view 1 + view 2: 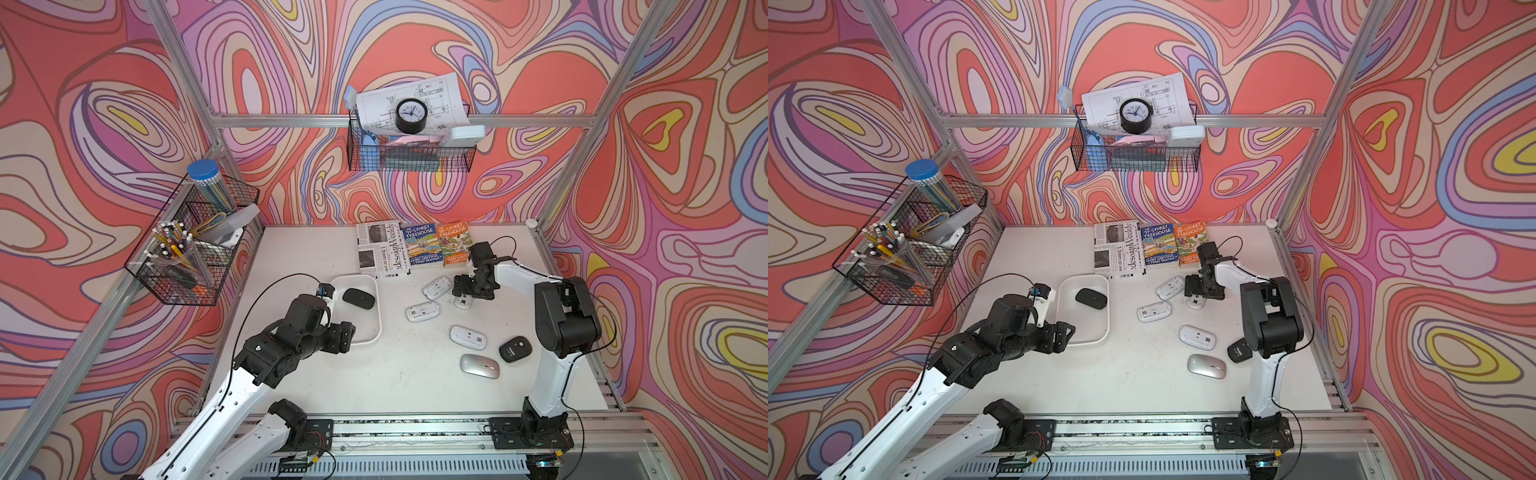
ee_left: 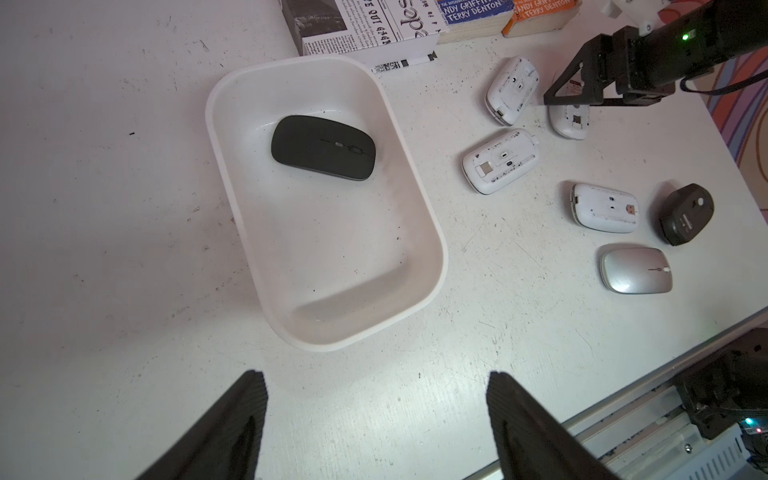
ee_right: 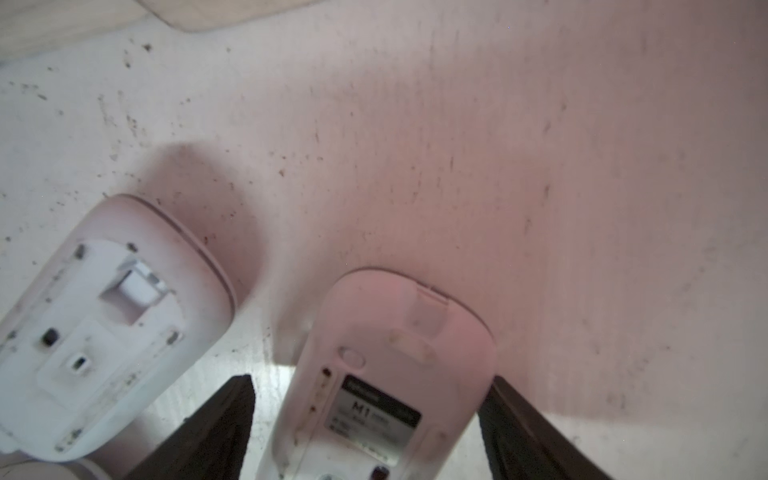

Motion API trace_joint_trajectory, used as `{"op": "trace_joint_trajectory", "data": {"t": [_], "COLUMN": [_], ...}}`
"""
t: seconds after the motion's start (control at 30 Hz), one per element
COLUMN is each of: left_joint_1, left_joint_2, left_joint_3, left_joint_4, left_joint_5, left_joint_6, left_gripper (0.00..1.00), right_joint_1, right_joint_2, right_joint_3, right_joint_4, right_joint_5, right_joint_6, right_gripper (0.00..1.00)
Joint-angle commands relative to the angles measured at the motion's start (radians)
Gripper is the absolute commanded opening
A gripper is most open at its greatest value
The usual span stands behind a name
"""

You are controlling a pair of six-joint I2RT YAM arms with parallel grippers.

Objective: Put the mouse in the storage box
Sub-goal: Pick up the mouse from the center of the board.

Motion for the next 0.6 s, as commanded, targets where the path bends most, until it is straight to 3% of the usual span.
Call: {"op": "trace_joint_trajectory", "data": {"t": [0.0,0.3,0.57], "left_joint_1": [0.008,0.015,0.014], "left_joint_2": [0.011,0.024,0.025], "left_joint_3": [-0.006,-0.005,-0.005], "left_joint_4": [-0.012,-0.011,-0.002], "left_joint_5": [-0.008,-0.007,-0.006], "left_joint_6": [0.005,0.003,-0.033], "left_gripper": [0.81,0.82,0.82], "right_joint_1": [0.04,0.086,0.086], "right_joint_2": [-0.008,0.022,0.011], "right_joint_3": [-0.023,-0.05,-0.062], "right_joint_4": [-0.061,-0.063,-0.039], "right_joint_5": [0.108,0.128,0.129], "right_joint_6": [0.054,0.123,0.112], "right_gripper": [0.85,0.79,0.65]}}
